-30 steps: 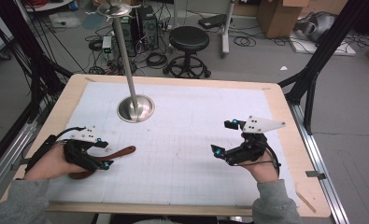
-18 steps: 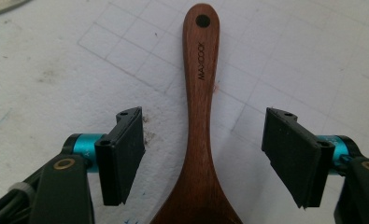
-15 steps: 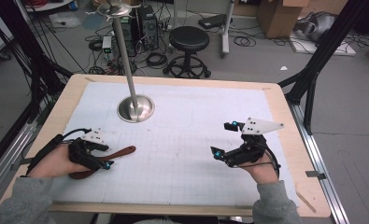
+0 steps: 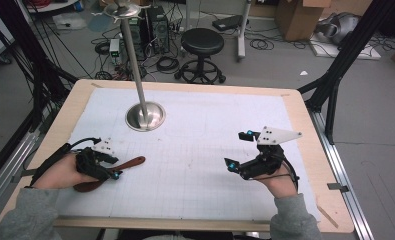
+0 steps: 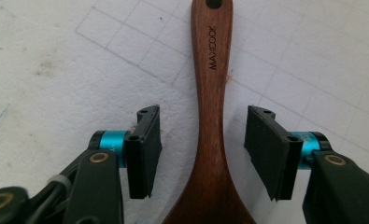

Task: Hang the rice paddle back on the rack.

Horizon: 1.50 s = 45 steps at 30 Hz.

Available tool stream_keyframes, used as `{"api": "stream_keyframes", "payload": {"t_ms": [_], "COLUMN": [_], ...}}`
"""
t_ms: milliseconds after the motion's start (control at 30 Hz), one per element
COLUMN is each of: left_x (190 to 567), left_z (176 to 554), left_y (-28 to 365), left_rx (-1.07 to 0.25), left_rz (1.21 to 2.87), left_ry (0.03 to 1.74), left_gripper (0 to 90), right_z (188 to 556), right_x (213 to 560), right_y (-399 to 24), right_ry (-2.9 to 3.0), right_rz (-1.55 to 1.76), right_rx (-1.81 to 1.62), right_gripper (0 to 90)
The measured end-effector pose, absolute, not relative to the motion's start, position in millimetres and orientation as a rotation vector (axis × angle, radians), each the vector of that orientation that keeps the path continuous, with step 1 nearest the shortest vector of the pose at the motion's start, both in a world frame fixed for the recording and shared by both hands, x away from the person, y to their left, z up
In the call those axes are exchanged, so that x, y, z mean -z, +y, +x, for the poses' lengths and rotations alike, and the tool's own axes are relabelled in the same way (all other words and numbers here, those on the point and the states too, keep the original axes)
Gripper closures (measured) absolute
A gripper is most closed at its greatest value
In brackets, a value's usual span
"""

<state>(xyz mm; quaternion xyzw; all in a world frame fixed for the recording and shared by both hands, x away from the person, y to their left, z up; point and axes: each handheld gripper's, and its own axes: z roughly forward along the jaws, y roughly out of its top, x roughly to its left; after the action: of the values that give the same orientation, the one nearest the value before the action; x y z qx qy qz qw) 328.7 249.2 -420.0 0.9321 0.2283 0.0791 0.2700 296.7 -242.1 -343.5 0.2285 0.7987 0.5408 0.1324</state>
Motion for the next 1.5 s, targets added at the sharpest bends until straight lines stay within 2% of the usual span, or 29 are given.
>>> {"api": "stream_keyframes", "payload": {"t_ms": [133,267,800,1067,1500], "left_x": [419.2,418.9,415.2,414.5,412.9], "left_z": [330.0,332.9,340.4,339.6,336.9], "left_y": [247.9,248.7,246.0,243.7,242.6], "left_rx": [-0.182,-0.149,-0.128,-0.128,-0.147], "left_rz": [2.521,2.521,2.588,2.597,2.605], "left_ry": [0.615,0.638,0.599,0.582,0.574], "left_gripper": [52.3,53.4,63.5,75.5,77.5], "right_z": [296.5,296.2,298.6,300.3,300.4], "right_x": [343.6,343.8,349.0,351.5,351.5], "right_y": [-241.8,-241.3,-238.1,-237.3,-238.4], "right_ry": [2.322,2.324,2.349,2.359,2.356], "right_rz": [0.662,0.664,0.672,0.682,0.681], "right_rx": [-1.565,-1.565,-1.550,-1.539,-1.546], "right_gripper": [1.3,1.4,1.4,1.4,1.4]}}
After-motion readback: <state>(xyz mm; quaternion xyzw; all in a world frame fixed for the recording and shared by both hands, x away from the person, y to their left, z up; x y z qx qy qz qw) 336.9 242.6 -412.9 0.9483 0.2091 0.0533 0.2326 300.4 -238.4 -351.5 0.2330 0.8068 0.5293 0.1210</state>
